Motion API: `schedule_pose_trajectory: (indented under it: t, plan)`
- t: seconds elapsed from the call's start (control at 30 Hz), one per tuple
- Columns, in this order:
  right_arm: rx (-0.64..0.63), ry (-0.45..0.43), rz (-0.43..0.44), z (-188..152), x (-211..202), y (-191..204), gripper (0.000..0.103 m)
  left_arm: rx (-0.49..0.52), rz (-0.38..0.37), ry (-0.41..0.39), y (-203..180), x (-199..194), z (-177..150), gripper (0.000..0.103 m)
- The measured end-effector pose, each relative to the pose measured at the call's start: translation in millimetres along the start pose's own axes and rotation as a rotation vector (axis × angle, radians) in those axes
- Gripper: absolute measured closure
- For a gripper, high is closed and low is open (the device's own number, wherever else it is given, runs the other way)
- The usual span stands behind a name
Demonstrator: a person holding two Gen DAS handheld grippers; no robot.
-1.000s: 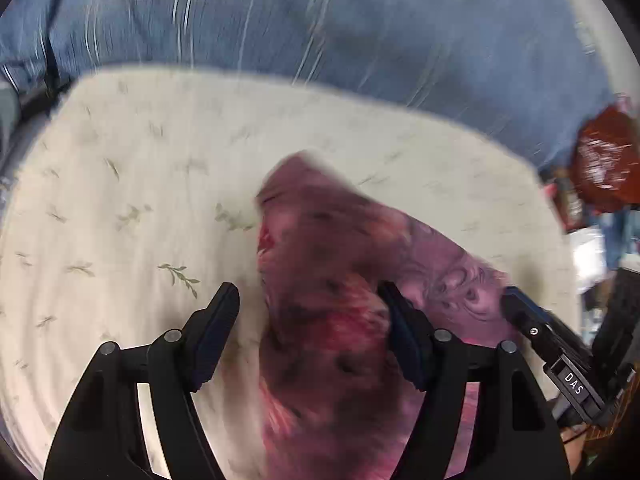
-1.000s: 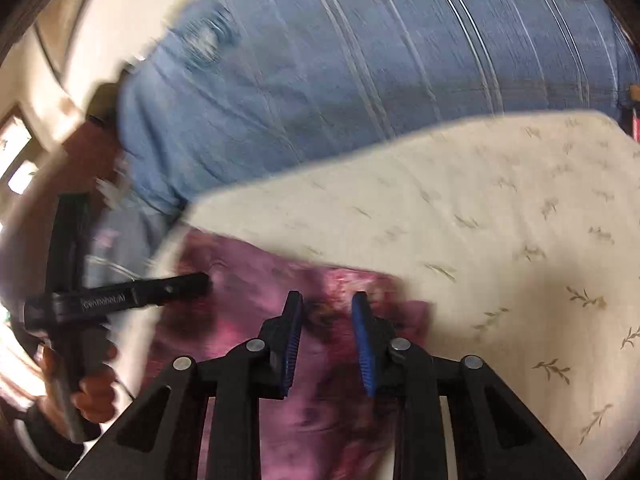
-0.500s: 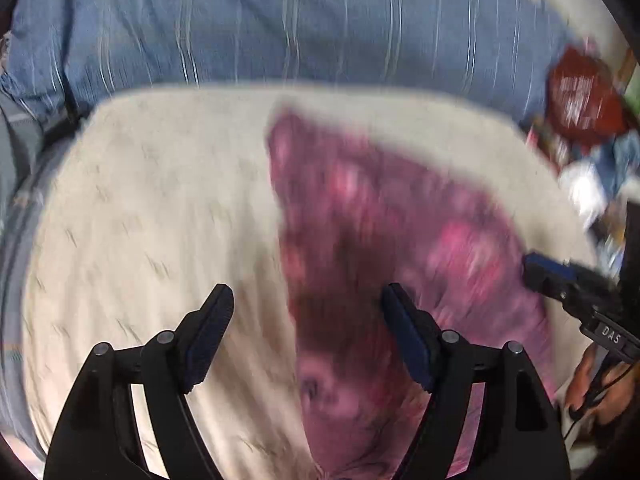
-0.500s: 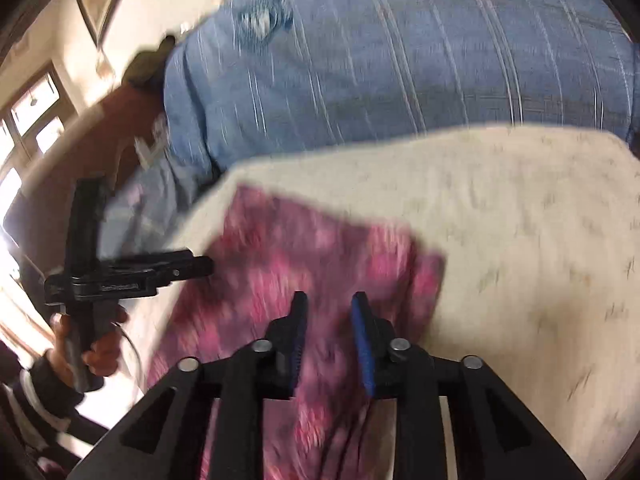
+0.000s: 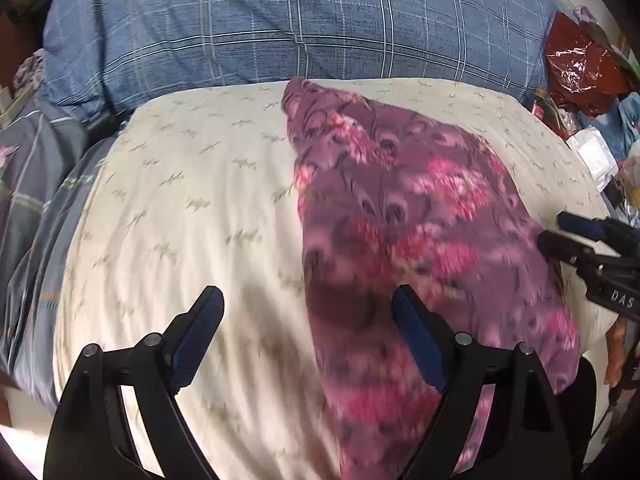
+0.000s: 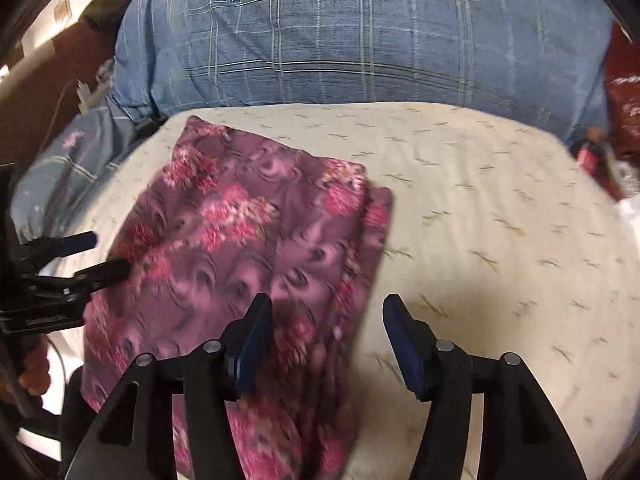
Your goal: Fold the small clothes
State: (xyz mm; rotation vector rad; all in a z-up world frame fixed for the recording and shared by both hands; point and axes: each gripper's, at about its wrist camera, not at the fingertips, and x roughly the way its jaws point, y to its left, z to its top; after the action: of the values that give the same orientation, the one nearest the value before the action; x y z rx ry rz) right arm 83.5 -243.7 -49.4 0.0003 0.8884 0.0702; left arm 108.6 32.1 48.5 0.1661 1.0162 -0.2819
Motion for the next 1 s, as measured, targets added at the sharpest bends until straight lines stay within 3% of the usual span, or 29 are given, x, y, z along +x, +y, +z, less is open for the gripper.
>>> schedule_pose_trajectory:
  t: [0.17, 0.27, 0.47, 0.53, 0.87, 1.0]
  plan:
    - [-0.033, -0.021, -0.153, -17, -28, 8, 0.017, -0.034, 0.036, -0.022, 0, -19, -21, 0.015]
    - [-0.05, -0.056, -0.197, -24, -45, 13, 0.004, -0.037, 0.081, -0.029, -3, -24, -30, 0.015]
    - [-0.036, -0.085, -0.136, -41, -70, 17, 0.0, -0.047, 0.09, 0.009, -11, -27, -46, 0.015]
    - [-0.046, -0.076, -0.144, -46, -72, 18, 0.0, -0.047, 0.108, -0.001, -16, -31, -54, 0.015]
    - [-0.032, -0.062, -0.198, -76, -85, 12, 0.0, 0.021, 0.034, -0.005, -36, -54, -83, 0.015]
    - [0.001, -0.054, -0.208, -84, -88, 3, 0.0, 0.051, 0.071, -0.02, -44, -57, -90, 0.015]
